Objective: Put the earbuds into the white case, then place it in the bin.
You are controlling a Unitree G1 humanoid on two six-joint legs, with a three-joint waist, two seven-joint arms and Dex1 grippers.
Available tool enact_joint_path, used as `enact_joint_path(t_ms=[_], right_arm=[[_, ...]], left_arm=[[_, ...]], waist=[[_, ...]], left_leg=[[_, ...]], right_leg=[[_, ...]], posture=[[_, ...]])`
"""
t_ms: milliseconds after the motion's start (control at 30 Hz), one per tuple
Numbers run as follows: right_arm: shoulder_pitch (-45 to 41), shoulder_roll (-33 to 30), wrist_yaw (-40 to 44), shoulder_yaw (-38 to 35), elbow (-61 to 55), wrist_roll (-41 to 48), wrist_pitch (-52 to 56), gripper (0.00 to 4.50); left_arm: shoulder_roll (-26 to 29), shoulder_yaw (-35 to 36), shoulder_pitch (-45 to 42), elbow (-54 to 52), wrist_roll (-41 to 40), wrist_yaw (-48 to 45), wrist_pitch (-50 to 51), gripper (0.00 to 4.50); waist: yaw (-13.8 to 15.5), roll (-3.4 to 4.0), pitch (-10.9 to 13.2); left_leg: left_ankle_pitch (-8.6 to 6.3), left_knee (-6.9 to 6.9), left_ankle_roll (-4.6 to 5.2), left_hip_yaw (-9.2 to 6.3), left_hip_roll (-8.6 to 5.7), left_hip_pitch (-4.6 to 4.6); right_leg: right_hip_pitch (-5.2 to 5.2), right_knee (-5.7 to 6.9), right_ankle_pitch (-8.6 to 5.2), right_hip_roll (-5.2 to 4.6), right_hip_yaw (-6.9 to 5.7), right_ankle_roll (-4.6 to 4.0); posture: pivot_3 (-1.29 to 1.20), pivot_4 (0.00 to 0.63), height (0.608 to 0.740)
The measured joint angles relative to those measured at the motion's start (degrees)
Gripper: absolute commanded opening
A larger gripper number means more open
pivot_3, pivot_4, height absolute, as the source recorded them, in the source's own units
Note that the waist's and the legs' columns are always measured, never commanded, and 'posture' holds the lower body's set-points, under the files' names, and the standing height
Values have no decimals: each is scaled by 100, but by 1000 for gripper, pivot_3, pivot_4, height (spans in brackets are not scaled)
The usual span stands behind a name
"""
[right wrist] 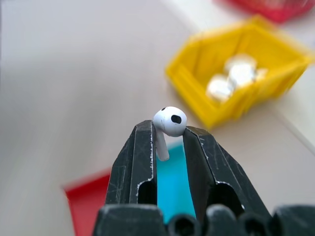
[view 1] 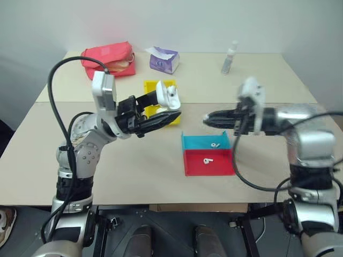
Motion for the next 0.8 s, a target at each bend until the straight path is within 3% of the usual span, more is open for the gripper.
enact_joint_path(t_ms=[100,200,367,533,800], right_arm=[[-40,670,-842,-1025,-1113,1154,914,626],[-228,1159,-1693,-1453,-1770,2161,1573,626],[-394,1689,-2901,-1396,-2071,3178,2020,626],[-414,1800,-3695,-1205,-2009,3925,2052,626],[-14,1195,-4167,-753,-1963,4449,1820,626]], left_arm=[[-49,-21,-140,151,1,-62,0,2797],[-117,-76,-175,273,4,-178,-1,2797],[-247,-248,-314,467,31,-290,-1,2797],[-311,-296,-358,535,78,-367,-12,2797],[-342,-348,-357,536,153,-382,-9,2797]], waist=[[-15,1,0],[-19,1,-1],[-12,1,-1],[-18,2,-1],[-19,2,-1]], left_leg=[[0,-2,1,-18,1,2],[0,-3,1,-27,-1,2],[1,-2,2,-28,-3,1],[1,-5,3,-27,-3,0],[2,-5,5,-26,-3,0]], right_leg=[[-4,4,1,0,2,-1],[-3,3,1,0,4,-1],[-4,4,1,0,3,-1],[-5,3,1,0,4,-1],[-4,1,0,0,3,-1]], posture=[[0,150,740],[0,150,740],[0,150,740],[0,150,740],[0,150,740]])
